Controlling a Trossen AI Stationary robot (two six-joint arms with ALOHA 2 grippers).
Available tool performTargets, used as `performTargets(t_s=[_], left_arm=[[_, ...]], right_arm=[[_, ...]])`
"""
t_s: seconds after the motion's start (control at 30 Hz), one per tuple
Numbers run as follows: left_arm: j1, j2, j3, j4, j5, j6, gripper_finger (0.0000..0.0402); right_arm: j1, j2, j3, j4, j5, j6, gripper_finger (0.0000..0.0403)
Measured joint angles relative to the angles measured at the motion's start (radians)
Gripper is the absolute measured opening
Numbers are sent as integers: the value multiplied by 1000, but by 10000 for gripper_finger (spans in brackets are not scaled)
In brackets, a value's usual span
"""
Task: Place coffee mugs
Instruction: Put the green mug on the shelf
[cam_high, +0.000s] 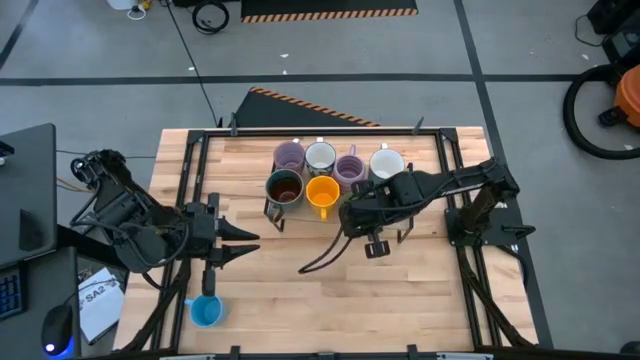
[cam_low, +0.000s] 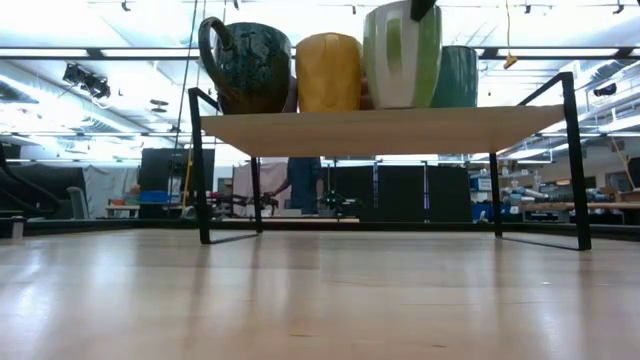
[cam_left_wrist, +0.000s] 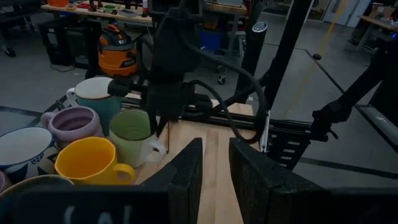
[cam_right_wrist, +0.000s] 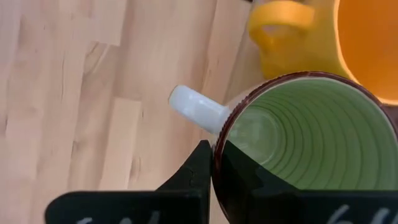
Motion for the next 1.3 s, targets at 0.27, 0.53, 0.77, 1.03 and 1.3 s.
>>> performTargets(t_s=[0.27, 0.53, 0.77, 1.03, 1.3], left_arm=[[0, 0, 0, -1, 2, 0, 84], [0, 0, 0, -10, 2, 1, 84], [0, 0, 0, -13, 3, 2, 84], [0, 0, 0, -14, 3, 1, 84], [0, 0, 0, -14, 2, 2, 84]], right_arm=[[-35, -53, -94, 88, -13, -57, 27], [-82, -66, -119, 97, -29, -104, 46], [-117, -63, -121, 93, -55, -148, 49], [-139, -63, -121, 73, -97, -194, 61], [-139, -65, -121, 57, -77, -218, 102]])
